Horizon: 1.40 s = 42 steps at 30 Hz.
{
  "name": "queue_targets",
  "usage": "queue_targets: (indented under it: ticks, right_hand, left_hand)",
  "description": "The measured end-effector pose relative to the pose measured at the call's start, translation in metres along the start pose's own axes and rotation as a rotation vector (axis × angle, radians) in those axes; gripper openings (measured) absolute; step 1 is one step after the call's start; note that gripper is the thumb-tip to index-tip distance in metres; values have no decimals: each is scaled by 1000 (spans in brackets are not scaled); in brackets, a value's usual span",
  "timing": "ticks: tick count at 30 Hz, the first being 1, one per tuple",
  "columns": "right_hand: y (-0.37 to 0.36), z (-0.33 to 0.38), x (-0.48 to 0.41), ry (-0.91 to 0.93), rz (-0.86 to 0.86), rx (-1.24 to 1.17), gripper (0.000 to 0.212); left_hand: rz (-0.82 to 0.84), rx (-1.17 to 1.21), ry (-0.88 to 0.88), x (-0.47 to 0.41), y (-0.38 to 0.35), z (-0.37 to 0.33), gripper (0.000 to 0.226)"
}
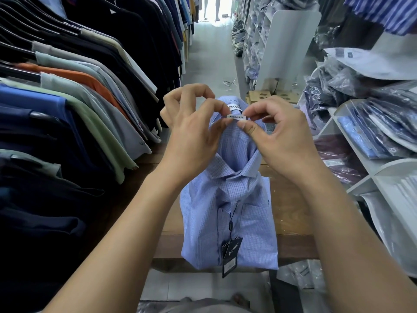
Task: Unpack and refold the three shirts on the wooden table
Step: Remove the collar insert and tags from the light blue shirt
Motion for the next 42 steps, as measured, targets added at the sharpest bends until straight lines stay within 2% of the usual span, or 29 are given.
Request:
queue_targets:
  ticks: [15,18,21,23,25,29,33,35,38,42]
  right_hand:
    - [2,-1,2,-4,-37,5,12]
    - [3,1,-1,16,-66,23,11]
    - [6,1,-6,20,-109,34,10]
    - [8,2,-11,28,-132,48,10]
    - [6,3,-16,34,-140,59,11]
    - [-7,6,-22,51,-107,48,11]
    - [-13,3,-22,64,-73,85,16]
    - [-16,-8,-16,5,-25,128,24]
    - [-21,-41,6,-254,76,117,55]
    - [-48,-75,44,-541,401,-61,92]
  left_hand:
    - [-2,39,18,4,2,-2,16]
    - [64,87,141,13,-4,7,32]
    - [182,122,351,26,-14,27,53]
    - [275,66,365,27,-22,29,57]
    - [327,14,329,23,-29,28,51]
    - [294,97,328,13,-36,29,22]
    - [250,126,409,8,-37,37,14]
    - [210,167,448,3,-34,44,15]
    - [150,241,539,-2,-31,57,17]
    - [78,305,557,-7,-30,64,9]
Point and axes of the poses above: each hand's wrist, its own x-axis away from the middle knuckle, its own y-axis out of the back of the hand, z = x × y, the point moved 10 cm from there along -x, towards the middle knuckle, and after that the axes turned 4 degrees about y, right-handed, at the moved point
